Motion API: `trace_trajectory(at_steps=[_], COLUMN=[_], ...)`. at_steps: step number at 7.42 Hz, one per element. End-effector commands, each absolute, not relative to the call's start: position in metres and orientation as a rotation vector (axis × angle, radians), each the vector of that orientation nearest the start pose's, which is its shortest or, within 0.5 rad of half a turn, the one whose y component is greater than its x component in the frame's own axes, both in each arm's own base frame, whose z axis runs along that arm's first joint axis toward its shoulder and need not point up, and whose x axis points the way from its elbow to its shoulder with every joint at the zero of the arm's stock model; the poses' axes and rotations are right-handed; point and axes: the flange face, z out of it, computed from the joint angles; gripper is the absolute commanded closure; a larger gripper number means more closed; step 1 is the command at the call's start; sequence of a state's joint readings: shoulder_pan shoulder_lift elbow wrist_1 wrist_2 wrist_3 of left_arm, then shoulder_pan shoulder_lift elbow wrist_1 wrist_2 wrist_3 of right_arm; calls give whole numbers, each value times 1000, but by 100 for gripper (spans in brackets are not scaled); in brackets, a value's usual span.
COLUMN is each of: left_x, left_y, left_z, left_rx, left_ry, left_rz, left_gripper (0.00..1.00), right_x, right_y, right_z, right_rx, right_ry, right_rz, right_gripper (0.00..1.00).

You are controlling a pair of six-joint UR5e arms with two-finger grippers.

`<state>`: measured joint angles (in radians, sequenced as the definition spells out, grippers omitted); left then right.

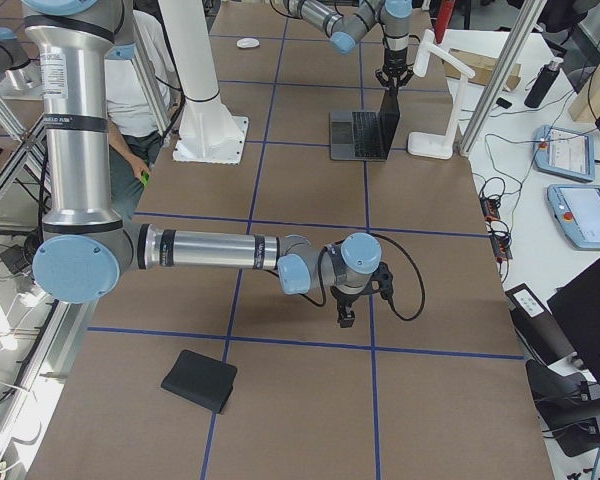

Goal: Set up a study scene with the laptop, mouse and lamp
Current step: 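Lower the laptop with the left gripper in front of the white lamp, then release the laptop and withdraw the left gripper away from it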

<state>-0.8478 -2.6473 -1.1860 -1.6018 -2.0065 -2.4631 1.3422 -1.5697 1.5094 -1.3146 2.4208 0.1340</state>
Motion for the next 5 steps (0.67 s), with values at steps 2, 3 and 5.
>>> trace_trajectory(at_steps=[2,3,5], left_x=[450,435,403], left_y=[-669,-653,-610], left_z=[124,134,148], left_rx=[-481,-481,-517], left_ry=[791,816,834], left_rz=[-1484,-1474,-1445], left_gripper=[22,20,19], right_x=[-57,-57,-57], right_y=[-504,-504,-504], right_z=[654,655,654], right_rx=[31,30,31], right_ry=[-868,-867,-869], right_rz=[-172,-172,-172], right_gripper=[1,1,1])
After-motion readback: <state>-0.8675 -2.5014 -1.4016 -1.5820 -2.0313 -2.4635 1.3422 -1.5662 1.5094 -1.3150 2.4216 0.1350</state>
